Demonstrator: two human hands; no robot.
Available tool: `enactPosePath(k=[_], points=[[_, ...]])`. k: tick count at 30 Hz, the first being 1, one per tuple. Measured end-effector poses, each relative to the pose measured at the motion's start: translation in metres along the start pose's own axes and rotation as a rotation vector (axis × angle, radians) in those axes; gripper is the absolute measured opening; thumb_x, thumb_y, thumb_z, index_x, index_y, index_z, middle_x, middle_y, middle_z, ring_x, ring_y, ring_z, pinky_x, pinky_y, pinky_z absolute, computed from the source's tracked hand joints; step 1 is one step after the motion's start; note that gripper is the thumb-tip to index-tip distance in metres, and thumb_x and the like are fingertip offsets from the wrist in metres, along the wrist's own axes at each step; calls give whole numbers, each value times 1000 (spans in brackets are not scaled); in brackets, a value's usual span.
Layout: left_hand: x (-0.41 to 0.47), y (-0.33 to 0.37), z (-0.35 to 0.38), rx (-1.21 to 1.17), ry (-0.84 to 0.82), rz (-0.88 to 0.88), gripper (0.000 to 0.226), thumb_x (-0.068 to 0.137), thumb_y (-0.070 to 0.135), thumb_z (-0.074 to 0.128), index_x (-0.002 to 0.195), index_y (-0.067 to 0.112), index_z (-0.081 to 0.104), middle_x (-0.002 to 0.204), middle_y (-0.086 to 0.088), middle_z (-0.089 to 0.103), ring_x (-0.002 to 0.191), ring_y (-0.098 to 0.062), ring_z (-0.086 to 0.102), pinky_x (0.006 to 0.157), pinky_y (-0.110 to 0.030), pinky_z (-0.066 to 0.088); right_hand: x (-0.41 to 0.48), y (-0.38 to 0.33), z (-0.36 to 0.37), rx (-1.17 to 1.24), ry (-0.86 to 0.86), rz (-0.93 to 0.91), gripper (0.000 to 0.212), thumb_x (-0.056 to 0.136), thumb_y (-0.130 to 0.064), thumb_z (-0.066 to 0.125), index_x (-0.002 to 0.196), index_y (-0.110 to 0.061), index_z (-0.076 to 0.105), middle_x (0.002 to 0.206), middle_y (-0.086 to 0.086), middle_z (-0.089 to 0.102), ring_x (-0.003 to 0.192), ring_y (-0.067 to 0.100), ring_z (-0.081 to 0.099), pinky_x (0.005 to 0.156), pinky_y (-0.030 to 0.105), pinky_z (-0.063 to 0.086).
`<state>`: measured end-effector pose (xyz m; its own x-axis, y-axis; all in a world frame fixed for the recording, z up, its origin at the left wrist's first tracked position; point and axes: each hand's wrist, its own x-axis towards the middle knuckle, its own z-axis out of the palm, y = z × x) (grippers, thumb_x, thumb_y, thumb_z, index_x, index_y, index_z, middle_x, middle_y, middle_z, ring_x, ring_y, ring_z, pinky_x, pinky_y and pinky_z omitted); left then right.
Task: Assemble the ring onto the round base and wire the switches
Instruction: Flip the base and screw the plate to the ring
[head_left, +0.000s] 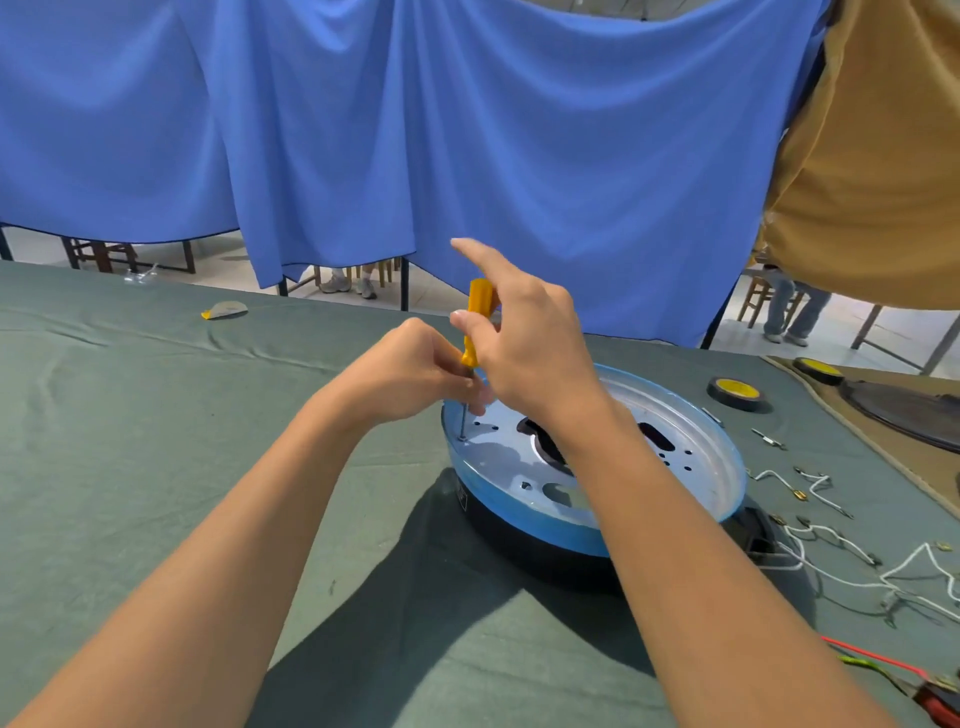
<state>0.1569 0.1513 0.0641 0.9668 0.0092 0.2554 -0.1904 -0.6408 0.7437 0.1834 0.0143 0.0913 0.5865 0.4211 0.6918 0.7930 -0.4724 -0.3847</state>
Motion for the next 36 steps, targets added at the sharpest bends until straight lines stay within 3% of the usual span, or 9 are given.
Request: enactPosePath(k=[4, 8, 19, 25, 27, 30, 32, 34, 36], points=[[-1, -4, 0, -101, -36, -20, 10, 83, 21, 75, 76, 18, 81, 77, 2, 76, 77, -7, 61, 83, -27, 45, 0, -3, 2, -5, -13, 23, 27, 93, -25, 59, 120, -21, 58, 90, 1, 61, 90, 25, 57, 84, 42, 48], [-3, -8, 5, -189, -79, -24, 17, 91, 20, 66, 93, 9, 79, 94, 2, 77, 104, -10, 68, 108, -32, 41, 6, -2, -10, 99, -60, 103, 27, 93, -17, 59, 119, -20, 65, 104, 2, 69, 98, 20, 62, 91, 36, 50], [0, 5, 3, -263, 152, 98, 8, 75, 14, 81, 81, 12, 75, 79, 0, 77, 79, -13, 73, 84, -35, 55, 5, 0, -7, -93, 101, 135, 21, 85, -39, 69, 85, -19, 65, 81, -2, 64, 81, 18, 50, 75, 30, 41], [-3, 3, -5, -277, -4, 101, 8, 81, 19, 73, 87, 21, 78, 89, 4, 78, 90, -5, 70, 94, -26, 49, 6, -2, -12, 137, -80, 147, 30, 92, -20, 61, 122, -17, 65, 106, 1, 70, 106, 26, 60, 94, 42, 49], [-5, 4, -8, -302, -74, 107, 9, 82, 18, 72, 86, 23, 79, 92, 3, 77, 93, -3, 70, 93, -16, 50, 6, -2, -12, 131, -75, 123, 26, 90, -21, 64, 116, -21, 69, 95, -1, 70, 101, 26, 61, 91, 40, 50], [-2, 10, -5, -222, 15, 101, 10, 80, 11, 76, 75, 20, 78, 85, -5, 77, 83, -9, 69, 90, -31, 54, 4, -4, -8, 56, 28, 107, 19, 84, -34, 70, 102, -26, 73, 81, -6, 64, 90, 19, 54, 79, 26, 42], [1, 14, 2, -175, 123, 90, 12, 74, 10, 78, 65, 16, 74, 75, -14, 72, 69, -16, 61, 78, -43, 54, 2, -6, -5, -22, 77, 96, 20, 85, -38, 68, 97, -23, 72, 79, -3, 64, 82, 20, 52, 75, 29, 43], [1, 14, 7, -171, 177, 63, 15, 69, 17, 79, 56, 15, 71, 59, -11, 57, 60, -17, 43, 59, -37, 42, 2, -7, -5, -70, 60, 79, 23, 90, -38, 61, 91, -16, 69, 77, 0, 63, 81, 27, 55, 76, 37, 49], [1, 11, 5, -235, 134, 40, 11, 69, 23, 78, 60, 17, 76, 65, -11, 56, 68, -18, 40, 67, -33, 37, 4, -9, -6, 25, 0, 62, 22, 95, -30, 56, 104, -15, 70, 89, 2, 69, 92, 27, 60, 85, 40, 49]])
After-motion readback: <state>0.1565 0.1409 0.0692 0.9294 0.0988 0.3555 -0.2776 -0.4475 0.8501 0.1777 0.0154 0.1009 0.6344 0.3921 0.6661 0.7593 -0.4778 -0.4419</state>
